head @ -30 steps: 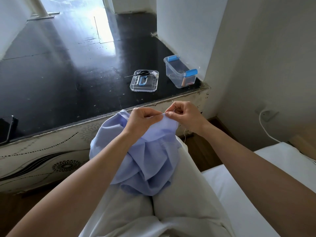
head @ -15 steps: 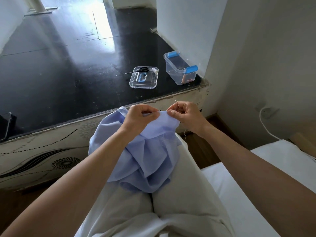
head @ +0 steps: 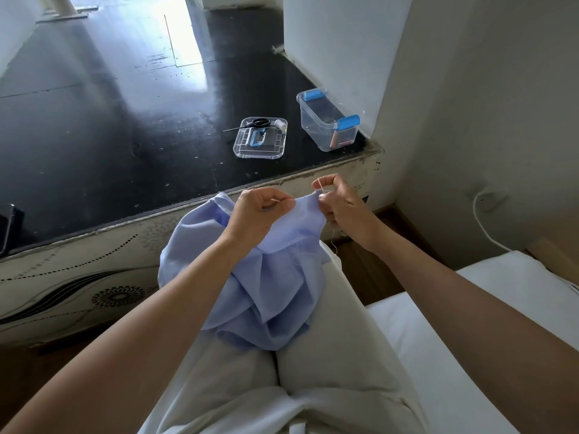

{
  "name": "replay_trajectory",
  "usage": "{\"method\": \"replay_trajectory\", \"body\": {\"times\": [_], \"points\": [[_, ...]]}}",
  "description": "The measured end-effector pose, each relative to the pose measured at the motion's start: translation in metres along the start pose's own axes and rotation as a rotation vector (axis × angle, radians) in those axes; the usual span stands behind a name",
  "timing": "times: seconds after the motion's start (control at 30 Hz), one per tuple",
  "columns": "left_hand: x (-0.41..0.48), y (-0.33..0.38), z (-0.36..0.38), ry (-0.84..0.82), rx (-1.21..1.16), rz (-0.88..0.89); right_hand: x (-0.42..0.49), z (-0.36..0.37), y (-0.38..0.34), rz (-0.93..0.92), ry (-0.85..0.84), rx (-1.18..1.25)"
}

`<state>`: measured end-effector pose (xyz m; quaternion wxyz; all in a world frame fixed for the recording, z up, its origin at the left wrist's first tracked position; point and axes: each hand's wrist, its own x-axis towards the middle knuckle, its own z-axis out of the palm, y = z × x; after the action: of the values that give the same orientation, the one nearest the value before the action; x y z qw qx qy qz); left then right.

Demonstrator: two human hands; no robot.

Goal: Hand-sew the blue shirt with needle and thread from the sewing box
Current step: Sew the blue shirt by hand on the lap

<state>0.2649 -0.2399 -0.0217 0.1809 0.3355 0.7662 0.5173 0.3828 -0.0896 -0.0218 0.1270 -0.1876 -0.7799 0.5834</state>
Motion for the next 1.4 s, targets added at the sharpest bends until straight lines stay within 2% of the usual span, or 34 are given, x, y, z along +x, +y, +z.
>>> {"method": "replay_trajectory", "body": {"times": [0.07, 0.23, 0.37, 0.8, 0.97, 1.13, 1.4], "points": [[0.0, 0.001, -0.001, 0.004, -0.034, -0.021, -0.002, -0.003, 0.0, -0.003, 0.007, 0.007], [-0.003, 0.007, -0.002, -0.013, -0.102, -0.059, -0.006, -0.005, -0.002, -0.185, -0.03, -0.098], [-0.003, 0.01, -0.002, -0.01, -0.157, -0.106, -0.007, -0.005, 0.001, -0.246, -0.002, -0.13], [0.0, 0.009, -0.002, -0.029, -0.152, -0.094, -0.009, -0.009, -0.003, -0.239, -0.064, -0.136], [0.002, 0.006, -0.001, -0.012, -0.056, -0.029, -0.008, -0.009, -0.004, -0.237, -0.072, -0.167], [0.005, -0.003, -0.002, -0.014, 0.115, 0.062, -0.006, -0.007, -0.004, -0.227, -0.084, -0.298], [0.003, -0.006, -0.001, 0.02, 0.32, 0.201, -0.003, -0.003, -0.006, -0.138, -0.236, -0.398]]}}
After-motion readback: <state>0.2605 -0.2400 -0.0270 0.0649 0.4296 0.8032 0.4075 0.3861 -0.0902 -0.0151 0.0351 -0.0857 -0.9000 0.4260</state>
